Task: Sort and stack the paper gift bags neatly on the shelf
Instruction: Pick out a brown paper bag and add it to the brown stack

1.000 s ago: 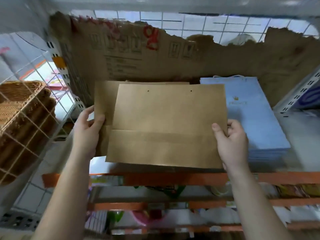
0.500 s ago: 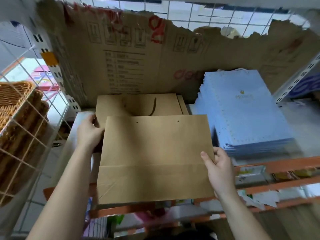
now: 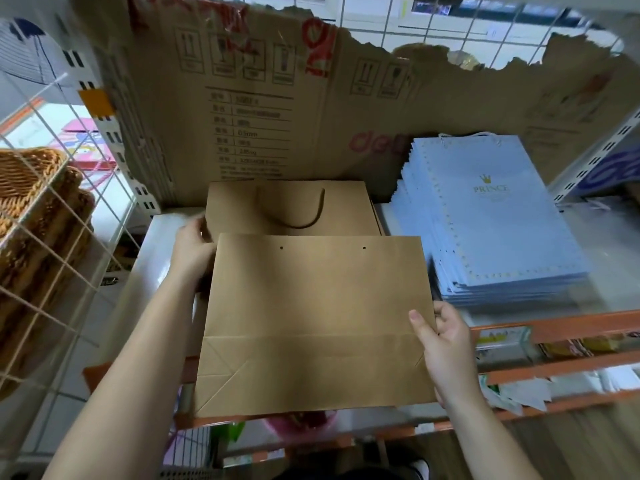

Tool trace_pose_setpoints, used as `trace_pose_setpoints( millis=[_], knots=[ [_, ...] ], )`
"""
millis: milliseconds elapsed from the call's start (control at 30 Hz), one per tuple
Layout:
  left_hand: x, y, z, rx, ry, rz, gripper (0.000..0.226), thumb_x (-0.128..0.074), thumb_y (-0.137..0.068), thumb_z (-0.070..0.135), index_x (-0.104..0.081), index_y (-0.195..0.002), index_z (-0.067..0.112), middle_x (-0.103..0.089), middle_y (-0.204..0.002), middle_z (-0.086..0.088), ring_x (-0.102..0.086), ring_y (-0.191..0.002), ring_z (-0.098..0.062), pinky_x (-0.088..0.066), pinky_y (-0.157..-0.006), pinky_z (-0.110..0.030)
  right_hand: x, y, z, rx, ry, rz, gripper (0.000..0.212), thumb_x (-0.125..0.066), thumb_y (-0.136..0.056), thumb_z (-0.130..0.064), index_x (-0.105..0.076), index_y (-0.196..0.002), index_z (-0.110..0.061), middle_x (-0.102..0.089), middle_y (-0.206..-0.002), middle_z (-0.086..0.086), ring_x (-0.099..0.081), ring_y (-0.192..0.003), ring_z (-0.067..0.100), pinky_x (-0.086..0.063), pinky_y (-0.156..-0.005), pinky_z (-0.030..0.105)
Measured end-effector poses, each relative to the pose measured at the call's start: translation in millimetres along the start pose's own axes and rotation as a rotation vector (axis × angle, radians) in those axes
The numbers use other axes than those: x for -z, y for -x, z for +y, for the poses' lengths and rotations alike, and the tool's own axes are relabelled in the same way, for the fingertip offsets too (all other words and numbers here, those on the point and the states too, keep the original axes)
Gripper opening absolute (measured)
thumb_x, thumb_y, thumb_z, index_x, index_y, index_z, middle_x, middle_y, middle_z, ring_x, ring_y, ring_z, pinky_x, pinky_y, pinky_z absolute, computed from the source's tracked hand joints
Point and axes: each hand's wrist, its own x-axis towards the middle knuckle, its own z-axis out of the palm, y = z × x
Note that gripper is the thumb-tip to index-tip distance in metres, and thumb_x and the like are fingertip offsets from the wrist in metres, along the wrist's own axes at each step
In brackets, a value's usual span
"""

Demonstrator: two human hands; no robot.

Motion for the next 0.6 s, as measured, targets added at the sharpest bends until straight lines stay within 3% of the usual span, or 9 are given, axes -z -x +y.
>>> trace_pose_setpoints(
  millis=[100,200,300,400,533,600],
  knots=[
    [1,-1,-5,0.014,0.034,0.052,0.050,-0.068,-0.086,0.012,-0.052,-0.133,0.016,-0.059,-0.097,0.014,-0.053,-0.077,0.001,-0.043,-0.065,-0.018,4,4,-1,-0.005,0.002,-0.010,0.007,-0.060,-0.094,-0.016,-0.059,-0.100,-0.017,-0.075,-0.093,-0.006,-0.070,-0.089,0.014,-0.054,-0.087,0.048],
    [10,1,-11,0.084,0.111,0.111,0.056,-0.062,-0.092,0.036,-0.044,-0.142,0.017,-0.055,-0.132,0.001,-0.059,-0.109,-0.018,-0.047,-0.093,-0.033,5,6,-5,0.017,0.003,0.009,0.009,-0.060,-0.094,-0.016,-0.059,-0.102,-0.016,-0.074,-0.095,-0.004,-0.069,-0.092,0.013,-0.053,-0.090,0.047],
    [20,10,-19,0.075,0.127,0.145,0.049,-0.050,-0.097,0.041,-0.048,-0.139,0.017,-0.055,-0.136,-0.002,-0.053,-0.121,-0.020,-0.040,-0.107,-0.044,0,4,-12,0.048,0.031,0.027,0.007,-0.061,-0.093,-0.018,-0.059,-0.100,-0.018,-0.074,-0.094,-0.005,-0.069,-0.090,0.012,-0.054,-0.088,0.045],
    [25,23,-25,0.093,0.231,0.162,0.043,-0.042,-0.101,0.040,-0.051,-0.134,0.016,-0.058,-0.128,-0.001,-0.059,-0.113,-0.023,-0.047,-0.098,-0.049,-12,-4,-23,0.115,0.098,0.019,0.013,-0.063,-0.092,-0.025,-0.058,-0.102,-0.019,-0.074,-0.097,-0.006,-0.069,-0.092,0.011,-0.055,-0.086,0.044],
    [27,45,-24,0.074,0.296,0.164,0.043,-0.033,-0.104,0.037,-0.050,-0.136,0.015,-0.058,-0.128,-0.003,-0.060,-0.103,-0.021,-0.048,-0.080,-0.033,-40,-36,-47,0.184,0.144,0.025,0.016,-0.063,-0.092,-0.027,-0.054,-0.104,-0.021,-0.070,-0.101,-0.005,-0.066,-0.096,0.012,-0.054,-0.087,0.034],
    [27,52,-22,0.061,0.300,0.167,0.044,-0.031,-0.104,0.039,-0.051,-0.136,0.017,-0.059,-0.126,-0.001,-0.061,-0.098,-0.015,-0.046,-0.074,-0.029,-55,-55,-62,0.179,0.088,0.003,0.022,-0.064,-0.092,-0.024,-0.053,-0.111,-0.023,-0.067,-0.107,-0.004,-0.065,-0.102,0.015,-0.052,-0.092,0.037]
  ],
)
